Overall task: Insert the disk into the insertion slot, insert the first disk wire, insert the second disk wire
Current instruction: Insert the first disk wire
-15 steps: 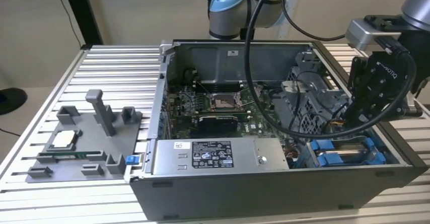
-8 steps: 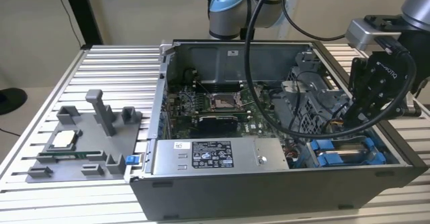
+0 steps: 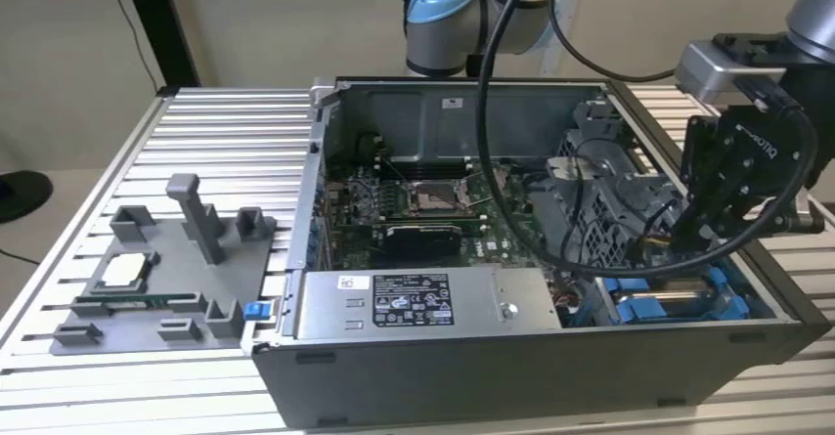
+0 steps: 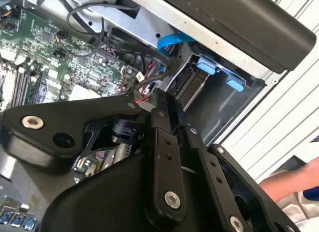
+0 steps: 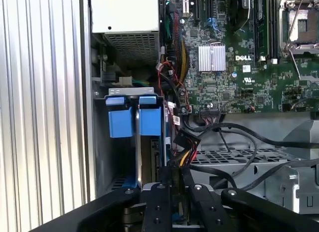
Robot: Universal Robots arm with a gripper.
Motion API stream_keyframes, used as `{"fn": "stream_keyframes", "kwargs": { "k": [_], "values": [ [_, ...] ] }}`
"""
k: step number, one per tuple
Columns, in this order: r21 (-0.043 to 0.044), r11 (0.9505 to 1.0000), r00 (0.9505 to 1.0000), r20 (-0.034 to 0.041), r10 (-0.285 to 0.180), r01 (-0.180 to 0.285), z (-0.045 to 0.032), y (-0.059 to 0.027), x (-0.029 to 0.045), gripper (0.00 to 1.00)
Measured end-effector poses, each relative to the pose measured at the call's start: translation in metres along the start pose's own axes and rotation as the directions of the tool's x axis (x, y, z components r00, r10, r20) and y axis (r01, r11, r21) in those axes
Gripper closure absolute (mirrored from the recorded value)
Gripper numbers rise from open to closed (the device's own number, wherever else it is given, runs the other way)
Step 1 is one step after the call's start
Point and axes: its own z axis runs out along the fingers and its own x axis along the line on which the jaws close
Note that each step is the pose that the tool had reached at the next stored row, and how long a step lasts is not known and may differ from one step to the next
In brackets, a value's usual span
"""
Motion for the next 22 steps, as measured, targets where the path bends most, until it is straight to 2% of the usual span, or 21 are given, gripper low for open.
{"fn": "stream_keyframes", "kwargs": {
  "k": [4,9,17,22],
  "values": [
    [0.008,1.0,1.0,0.0043,0.0,0.0,0.0007,0.0,0.0116,1.0],
    [0.0436,0.999,0.9999,0.0126,-0.002,0.001,0.0033,0.0023,0.0175,1.0],
    [0.0448,0.999,0.9999,0.0128,-0.002,0.001,0.0033,0.0023,0.0179,1.0],
    [0.0491,0.9988,0.9999,0.0147,-0.002,0.001,0.0051,0.0028,0.0171,1.0]
  ]
}}
